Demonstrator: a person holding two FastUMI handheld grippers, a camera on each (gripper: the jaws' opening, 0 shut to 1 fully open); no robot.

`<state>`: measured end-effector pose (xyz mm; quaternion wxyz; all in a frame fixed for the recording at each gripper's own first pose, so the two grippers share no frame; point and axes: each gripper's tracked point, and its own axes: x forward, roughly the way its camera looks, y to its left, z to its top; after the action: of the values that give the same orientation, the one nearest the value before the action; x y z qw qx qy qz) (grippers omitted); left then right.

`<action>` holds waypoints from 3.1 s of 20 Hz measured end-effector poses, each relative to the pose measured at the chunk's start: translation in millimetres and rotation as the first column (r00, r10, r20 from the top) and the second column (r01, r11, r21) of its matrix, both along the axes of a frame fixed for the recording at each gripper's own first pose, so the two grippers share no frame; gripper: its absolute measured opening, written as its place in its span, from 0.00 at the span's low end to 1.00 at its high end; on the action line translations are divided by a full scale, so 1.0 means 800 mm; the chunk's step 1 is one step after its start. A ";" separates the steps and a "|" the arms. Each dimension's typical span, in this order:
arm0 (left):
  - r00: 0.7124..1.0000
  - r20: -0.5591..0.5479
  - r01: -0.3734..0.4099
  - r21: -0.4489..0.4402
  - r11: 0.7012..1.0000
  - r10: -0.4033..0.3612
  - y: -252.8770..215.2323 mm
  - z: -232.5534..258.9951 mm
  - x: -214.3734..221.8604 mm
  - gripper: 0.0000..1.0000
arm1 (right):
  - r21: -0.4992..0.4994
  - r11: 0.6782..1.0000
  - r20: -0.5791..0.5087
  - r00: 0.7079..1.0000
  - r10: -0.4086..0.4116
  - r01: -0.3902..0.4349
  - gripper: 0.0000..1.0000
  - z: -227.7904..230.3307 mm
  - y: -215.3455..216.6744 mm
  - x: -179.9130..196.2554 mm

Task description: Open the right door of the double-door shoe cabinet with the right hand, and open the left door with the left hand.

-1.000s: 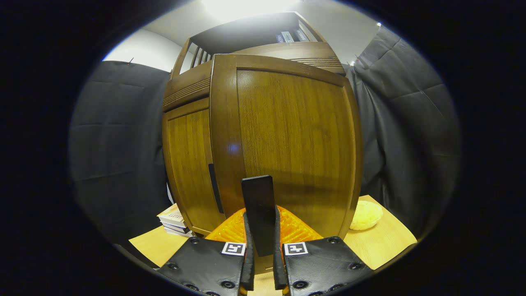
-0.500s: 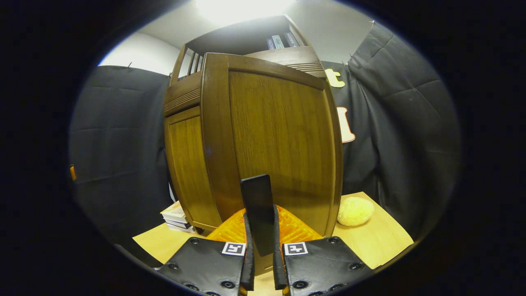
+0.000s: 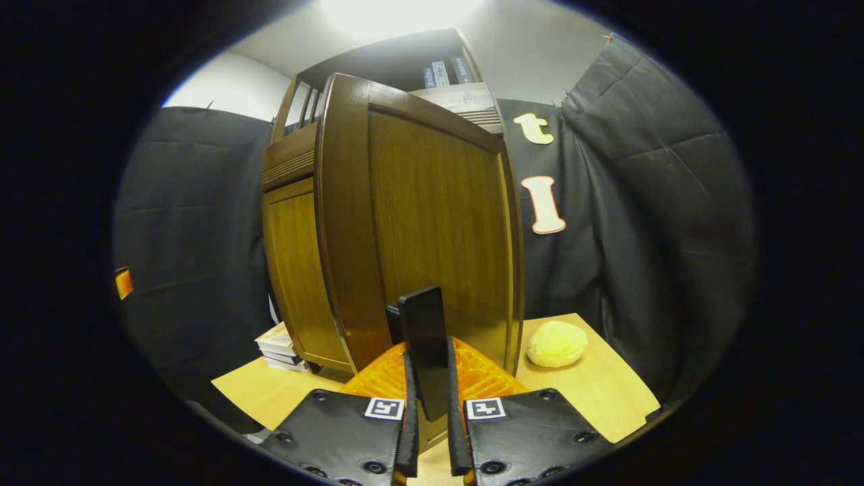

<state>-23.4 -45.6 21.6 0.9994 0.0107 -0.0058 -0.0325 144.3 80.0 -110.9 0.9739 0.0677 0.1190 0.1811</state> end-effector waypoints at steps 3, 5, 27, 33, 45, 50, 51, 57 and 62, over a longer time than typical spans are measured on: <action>1.000 0.007 0.019 -0.005 1.000 -0.019 -0.020 0.004 0.007 0.94 | -0.007 1.000 -0.005 1.000 -0.012 0.012 0.19 -0.001 -0.026 -0.003; 1.000 0.008 0.030 -0.010 0.999 -0.030 -0.035 0.008 0.004 0.94 | -0.010 1.000 -0.008 1.000 -0.025 0.025 0.16 0.000 -0.040 -0.002; 0.999 0.016 0.050 0.011 0.999 -0.050 -0.190 -0.004 -0.010 0.94 | -0.036 0.998 0.000 0.998 -0.060 0.060 0.08 -0.011 -0.169 0.016; 0.998 0.025 0.051 0.017 0.999 -0.051 -0.210 -0.006 0.000 0.94 | -0.042 0.998 0.005 0.998 -0.055 0.055 0.07 -0.008 -0.179 0.008; 0.981 0.096 0.170 -0.014 0.985 -0.168 -0.251 0.005 0.142 0.94 | -0.085 0.981 0.074 0.983 -0.169 0.175 0.41 0.044 -0.217 -0.048; 0.969 0.120 0.221 -0.018 0.975 -0.218 -0.275 0.006 0.216 0.94 | -0.112 0.939 0.131 0.942 -0.310 0.325 0.97 0.071 -0.254 -0.075; 0.966 0.126 0.228 -0.021 0.973 -0.224 -0.278 0.007 0.229 0.94 | -0.109 0.930 0.137 0.932 -0.335 0.351 0.97 0.075 -0.260 -0.081; 0.964 0.130 0.240 -0.048 0.970 -0.232 -0.292 -0.014 0.313 0.94 | -0.130 0.866 0.152 0.872 -0.465 0.484 0.97 0.078 -0.294 -0.107; 0.973 0.103 0.212 -0.062 0.975 -0.205 -0.288 -0.056 0.380 0.94 | -0.149 0.823 0.136 0.836 -0.532 0.548 0.97 0.070 -0.310 -0.113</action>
<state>280.9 -276.0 -23.1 0.9888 -0.0245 -0.0563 -0.1363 54.0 -168.3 -54.7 0.9915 0.0014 0.0678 -0.1110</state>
